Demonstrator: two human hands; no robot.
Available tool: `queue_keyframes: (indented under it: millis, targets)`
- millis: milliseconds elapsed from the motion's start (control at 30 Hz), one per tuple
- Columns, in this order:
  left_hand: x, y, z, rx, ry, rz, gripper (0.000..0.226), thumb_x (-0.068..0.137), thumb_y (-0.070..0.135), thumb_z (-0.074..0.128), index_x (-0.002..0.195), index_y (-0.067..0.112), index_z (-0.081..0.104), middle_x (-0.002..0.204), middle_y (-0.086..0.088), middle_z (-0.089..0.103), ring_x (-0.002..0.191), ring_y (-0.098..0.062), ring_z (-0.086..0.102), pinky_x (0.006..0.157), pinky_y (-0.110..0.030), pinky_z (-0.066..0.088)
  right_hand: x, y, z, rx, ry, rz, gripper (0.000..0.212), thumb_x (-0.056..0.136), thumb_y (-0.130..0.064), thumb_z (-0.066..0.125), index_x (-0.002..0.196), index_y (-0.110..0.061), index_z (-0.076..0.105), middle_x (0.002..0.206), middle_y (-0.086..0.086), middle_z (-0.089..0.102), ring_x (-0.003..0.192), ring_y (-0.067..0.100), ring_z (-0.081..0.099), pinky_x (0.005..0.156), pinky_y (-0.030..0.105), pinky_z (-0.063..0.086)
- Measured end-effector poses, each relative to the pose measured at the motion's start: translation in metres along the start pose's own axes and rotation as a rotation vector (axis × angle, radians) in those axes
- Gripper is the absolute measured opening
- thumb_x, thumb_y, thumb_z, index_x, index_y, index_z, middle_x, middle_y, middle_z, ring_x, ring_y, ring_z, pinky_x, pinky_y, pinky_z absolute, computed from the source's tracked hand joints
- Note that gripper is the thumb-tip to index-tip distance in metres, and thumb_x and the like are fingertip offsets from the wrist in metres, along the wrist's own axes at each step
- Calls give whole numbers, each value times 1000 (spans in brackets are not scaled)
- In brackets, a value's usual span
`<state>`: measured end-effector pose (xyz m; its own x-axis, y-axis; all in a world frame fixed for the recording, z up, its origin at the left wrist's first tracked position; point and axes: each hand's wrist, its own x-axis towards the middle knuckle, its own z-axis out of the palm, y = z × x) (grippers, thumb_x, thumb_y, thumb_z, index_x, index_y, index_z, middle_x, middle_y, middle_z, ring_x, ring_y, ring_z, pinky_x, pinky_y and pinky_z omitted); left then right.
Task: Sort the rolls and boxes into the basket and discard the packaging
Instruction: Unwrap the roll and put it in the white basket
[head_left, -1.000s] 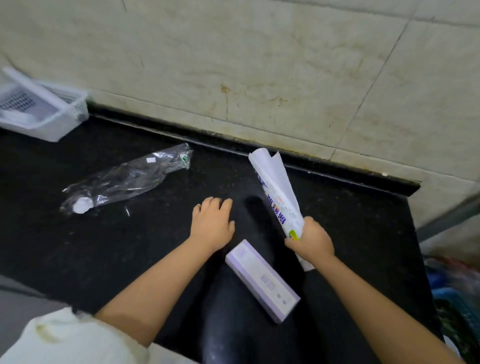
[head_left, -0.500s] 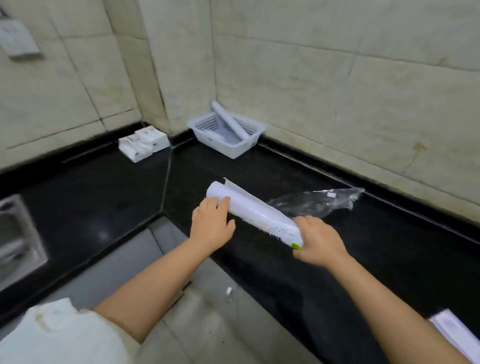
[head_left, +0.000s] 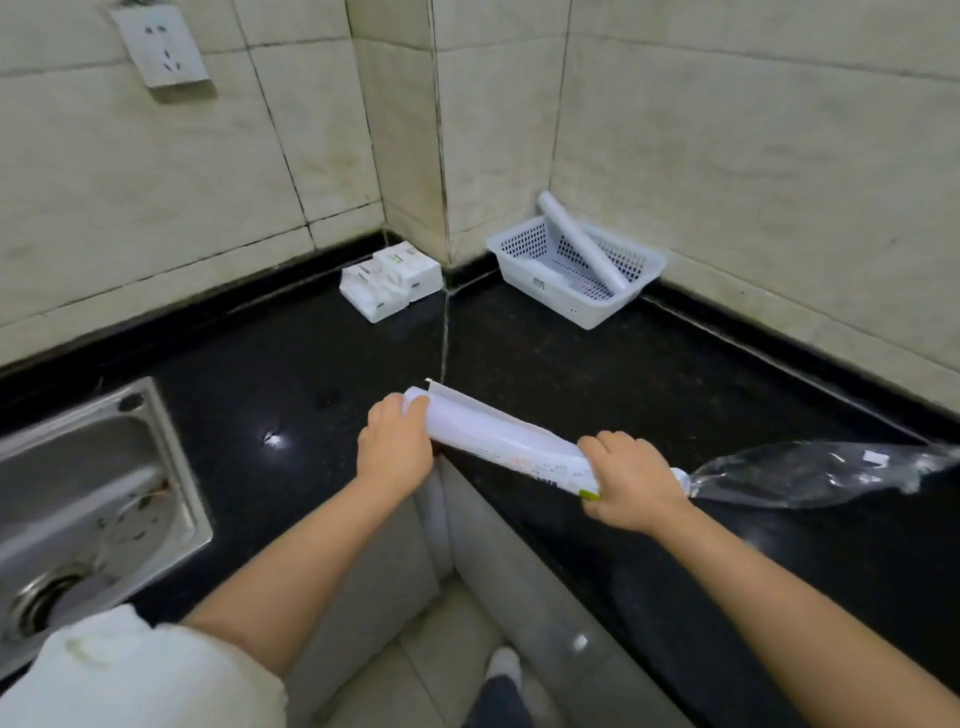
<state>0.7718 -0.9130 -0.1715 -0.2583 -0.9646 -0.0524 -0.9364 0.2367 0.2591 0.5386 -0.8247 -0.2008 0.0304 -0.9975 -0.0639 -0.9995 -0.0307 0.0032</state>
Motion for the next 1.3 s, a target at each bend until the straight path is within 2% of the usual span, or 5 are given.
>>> queue_keyframes:
  millis: [367, 633, 867, 1067, 1300]
  targets:
    - [184, 24, 18, 254, -174, 9, 48, 90, 9, 44, 138, 16, 39, 139, -3, 46, 132, -22, 39, 117, -52, 12, 146, 69, 25, 27, -31, 5, 52, 74, -36, 57, 121, -20, 43, 115, 0, 53, 107, 19, 49, 91, 30, 31]
    - [257, 25, 63, 281, -461, 279, 47, 90, 19, 46, 137, 12, 39, 138, -11, 40, 125, -29, 44, 103, -41, 38, 168, 96, 57, 48, -186, 104, 58, 75, -35, 56, 128, -20, 38, 120, 0, 49, 111, 20, 45, 97, 30, 25]
    - [299, 31, 68, 366, -713, 498, 56, 91, 28, 45, 144, 17, 30, 144, -10, 37, 129, -27, 41, 108, -42, 34, 153, 86, 63, 218, -232, 319, 70, 78, -41, 57, 138, -21, 28, 138, 0, 38, 128, 20, 34, 110, 34, 18]
    - [303, 26, 72, 362, -848, 521, 60, 85, 29, 55, 140, 17, 34, 137, -5, 46, 124, -23, 47, 107, -38, 32, 143, 54, 48, 241, -2, 278, 37, 71, -39, 63, 93, -10, 67, 107, 13, 67, 96, 33, 66, 81, 46, 51]
    - [311, 36, 48, 229, -781, 674, 45, 70, 26, 71, 112, 15, 57, 107, -1, 55, 98, -19, 55, 83, -28, 46, 184, 64, 49, 400, -284, 273, 67, 83, -46, 54, 140, -21, 29, 146, 2, 38, 134, 17, 33, 111, 28, 22]
